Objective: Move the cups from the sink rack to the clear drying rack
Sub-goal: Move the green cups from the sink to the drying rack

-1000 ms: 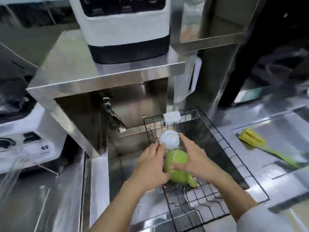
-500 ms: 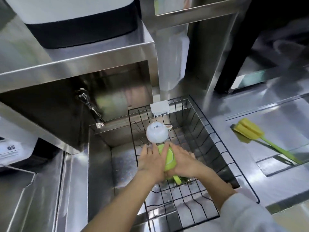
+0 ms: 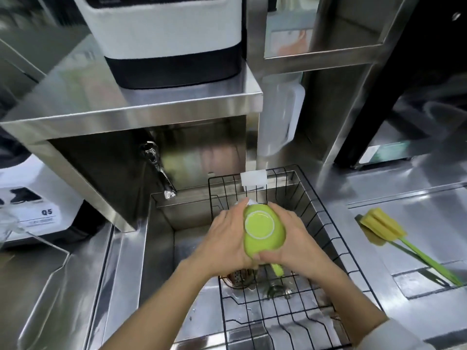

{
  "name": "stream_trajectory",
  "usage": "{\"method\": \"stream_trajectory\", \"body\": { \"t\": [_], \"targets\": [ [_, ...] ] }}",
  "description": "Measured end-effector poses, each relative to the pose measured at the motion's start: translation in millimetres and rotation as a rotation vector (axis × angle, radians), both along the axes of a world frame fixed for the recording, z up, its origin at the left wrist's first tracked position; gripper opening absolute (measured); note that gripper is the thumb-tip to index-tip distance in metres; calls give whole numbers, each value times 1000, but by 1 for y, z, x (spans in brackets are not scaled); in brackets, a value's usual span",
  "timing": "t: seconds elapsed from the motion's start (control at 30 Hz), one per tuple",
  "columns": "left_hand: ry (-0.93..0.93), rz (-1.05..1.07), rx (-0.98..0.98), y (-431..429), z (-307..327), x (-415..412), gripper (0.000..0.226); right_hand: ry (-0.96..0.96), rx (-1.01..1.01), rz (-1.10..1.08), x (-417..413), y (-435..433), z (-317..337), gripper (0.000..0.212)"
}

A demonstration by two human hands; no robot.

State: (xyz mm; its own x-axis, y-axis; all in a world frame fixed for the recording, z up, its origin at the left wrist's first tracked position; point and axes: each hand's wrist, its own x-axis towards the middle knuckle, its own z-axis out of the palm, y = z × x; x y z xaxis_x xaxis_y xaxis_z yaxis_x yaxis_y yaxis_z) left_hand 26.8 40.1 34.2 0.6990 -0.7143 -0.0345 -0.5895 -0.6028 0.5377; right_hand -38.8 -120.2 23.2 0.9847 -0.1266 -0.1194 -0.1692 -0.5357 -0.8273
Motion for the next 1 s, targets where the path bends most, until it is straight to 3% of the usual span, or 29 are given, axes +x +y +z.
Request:
{"method": "stream_trajectory", "body": {
  "t": [0.17, 0.5, 0.67, 0.87, 1.0],
  "targets": [
    [-42, 31, -224, 45, 52, 4, 109, -142, 65, -17, 0, 31, 50, 97],
    [-204, 241, -358, 200, 122, -21, 110, -408, 25, 115, 6, 178, 128, 88],
    [-242, 422, -507, 297, 141, -42, 99, -427, 81, 192, 10, 268, 148, 91],
    [-256, 477, -445, 414, 156, -51, 100, -400, 90, 297, 19, 382, 161, 90],
    [-198, 527, -450, 481, 155, -57, 98, -375, 33, 372, 21, 450, 163, 77]
  ]
}}
